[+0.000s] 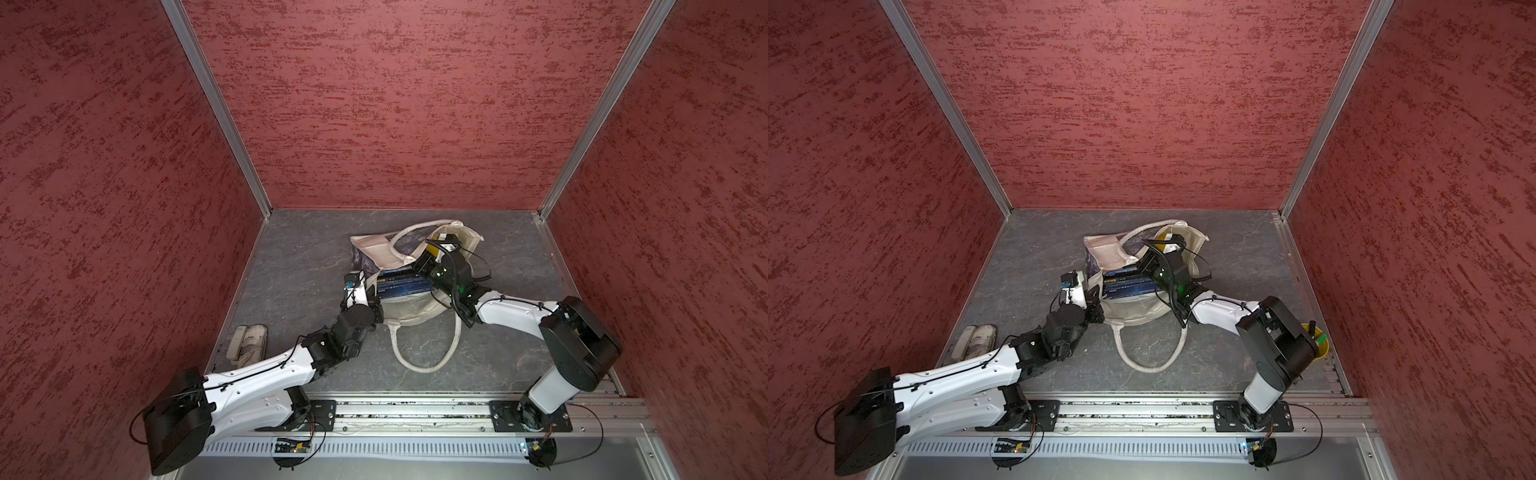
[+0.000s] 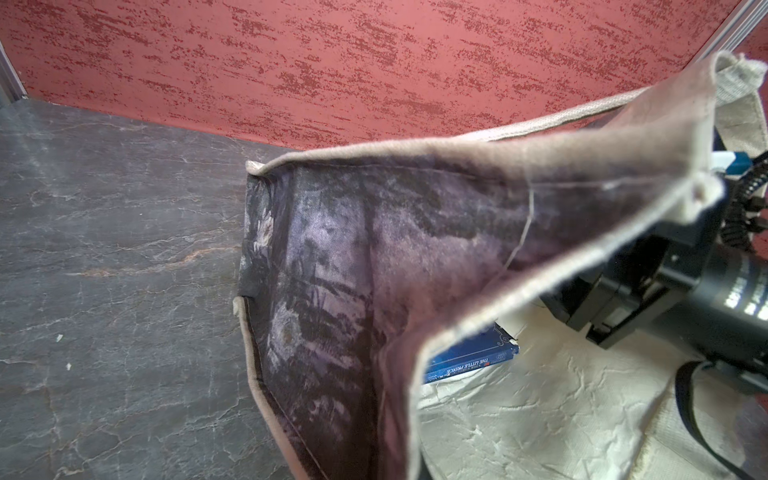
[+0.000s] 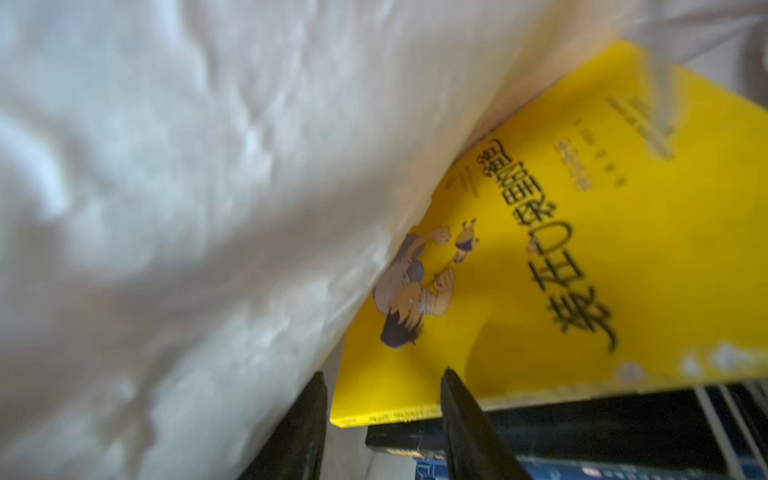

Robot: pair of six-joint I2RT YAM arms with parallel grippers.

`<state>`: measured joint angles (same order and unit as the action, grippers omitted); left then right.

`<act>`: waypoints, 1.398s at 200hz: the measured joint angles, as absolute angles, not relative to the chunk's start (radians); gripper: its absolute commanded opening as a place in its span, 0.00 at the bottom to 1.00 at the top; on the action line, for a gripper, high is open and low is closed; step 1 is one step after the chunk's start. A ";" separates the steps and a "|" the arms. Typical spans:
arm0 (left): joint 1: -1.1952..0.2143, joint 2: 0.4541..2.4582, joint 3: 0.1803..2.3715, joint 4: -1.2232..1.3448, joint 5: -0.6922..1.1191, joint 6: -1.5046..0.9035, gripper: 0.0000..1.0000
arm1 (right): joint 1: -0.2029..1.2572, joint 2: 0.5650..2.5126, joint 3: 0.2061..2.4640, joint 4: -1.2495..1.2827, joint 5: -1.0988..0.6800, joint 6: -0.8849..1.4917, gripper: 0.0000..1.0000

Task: Take out the books from the canvas bag
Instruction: Pick up the book from the canvas bag.

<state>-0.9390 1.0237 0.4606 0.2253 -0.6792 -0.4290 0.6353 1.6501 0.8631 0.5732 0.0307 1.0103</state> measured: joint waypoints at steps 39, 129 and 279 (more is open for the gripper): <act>-0.939 1.035 0.455 0.258 -0.661 -0.409 0.00 | 0.624 1.646 0.842 0.574 0.031 1.037 0.46; -0.955 1.056 0.444 0.302 -0.662 -0.383 0.00 | 0.624 1.635 0.772 0.601 0.033 1.099 0.42; -0.978 1.116 0.313 0.635 -0.604 -0.254 0.00 | 0.597 1.743 0.965 0.516 0.062 1.087 0.36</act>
<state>-0.9783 1.1156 0.3134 0.6346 -0.6037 -0.2543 0.5972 1.7432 0.9653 0.5159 0.0616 1.0874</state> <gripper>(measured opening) 0.064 0.373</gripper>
